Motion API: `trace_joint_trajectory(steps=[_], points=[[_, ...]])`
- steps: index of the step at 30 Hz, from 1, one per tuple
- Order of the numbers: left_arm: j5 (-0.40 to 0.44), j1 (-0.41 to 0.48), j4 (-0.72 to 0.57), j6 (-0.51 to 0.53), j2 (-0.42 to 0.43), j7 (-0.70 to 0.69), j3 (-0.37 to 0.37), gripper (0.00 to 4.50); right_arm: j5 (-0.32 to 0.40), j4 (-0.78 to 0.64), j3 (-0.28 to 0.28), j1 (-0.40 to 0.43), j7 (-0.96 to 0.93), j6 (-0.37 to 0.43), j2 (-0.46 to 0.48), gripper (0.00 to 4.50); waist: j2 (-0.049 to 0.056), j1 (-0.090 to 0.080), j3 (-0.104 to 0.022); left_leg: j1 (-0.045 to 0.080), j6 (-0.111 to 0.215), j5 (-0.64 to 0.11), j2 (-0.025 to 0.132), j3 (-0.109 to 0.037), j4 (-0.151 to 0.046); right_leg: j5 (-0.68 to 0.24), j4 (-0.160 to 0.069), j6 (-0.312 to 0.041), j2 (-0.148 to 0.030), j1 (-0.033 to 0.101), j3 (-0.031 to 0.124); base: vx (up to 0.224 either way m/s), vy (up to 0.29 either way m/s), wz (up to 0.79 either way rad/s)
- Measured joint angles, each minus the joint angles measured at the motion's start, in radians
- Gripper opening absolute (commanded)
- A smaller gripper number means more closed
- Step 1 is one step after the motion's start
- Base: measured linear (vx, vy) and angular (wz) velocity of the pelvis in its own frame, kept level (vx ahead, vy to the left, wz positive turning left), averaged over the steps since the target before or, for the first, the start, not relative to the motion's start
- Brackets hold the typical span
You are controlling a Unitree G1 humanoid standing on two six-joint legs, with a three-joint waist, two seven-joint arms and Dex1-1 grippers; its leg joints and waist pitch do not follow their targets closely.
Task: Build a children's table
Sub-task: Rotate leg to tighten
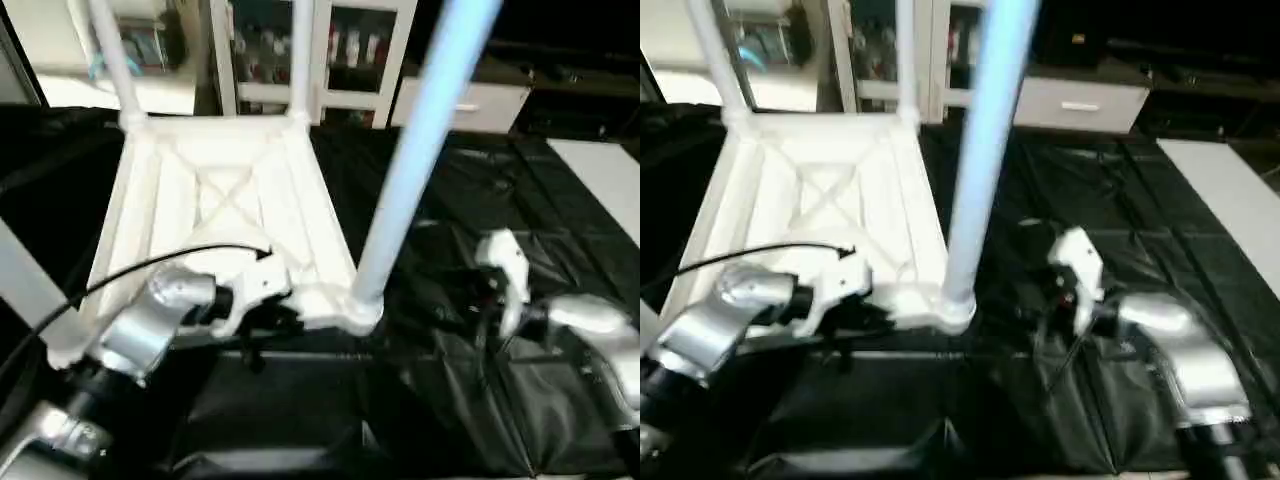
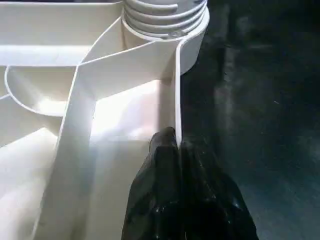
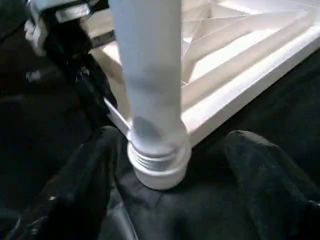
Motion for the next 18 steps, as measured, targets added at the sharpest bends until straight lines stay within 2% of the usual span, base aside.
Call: trace_joint_trajectory(steps=[6,12,18], points=[[-0.015,0.016,-0.033,0.001,0.019,-0.058,-0.013,0.0,-0.009,0.02,0.054,-0.008,0.057,-0.03,0.003,3.85,-0.002,0.011,0.0,0.001,0.0,0.0,0.0,0.0,0.001,0.0,0.0,0.0,0.0,0.0,0.0,0.0,0.0,0.0],[-0.019,0.017,-0.044,0.009,0.007,-0.069,-0.026,0.0,-0.056,0.112,0.13,-0.065,0.107,-0.108,0.055,3.85,-0.004,0.027,0.0,0.0,0.0,0.0,0.0,0.0,0.002,0.004,0.0,-0.006,-0.001,0.0,0.0,0.0,0.0,0.0],[-0.018,0.015,-0.044,0.012,0.003,-0.069,-0.03,0.0,-0.105,0.194,0.175,-0.102,0.15,-0.166,0.06,3.26,-0.005,0.029,-0.001,0.0,0.0,0.0,0.0,0.0,0.002,0.004,0.001,-0.006,-0.001,0.0,0.0,0.0,0.0,0.0]])
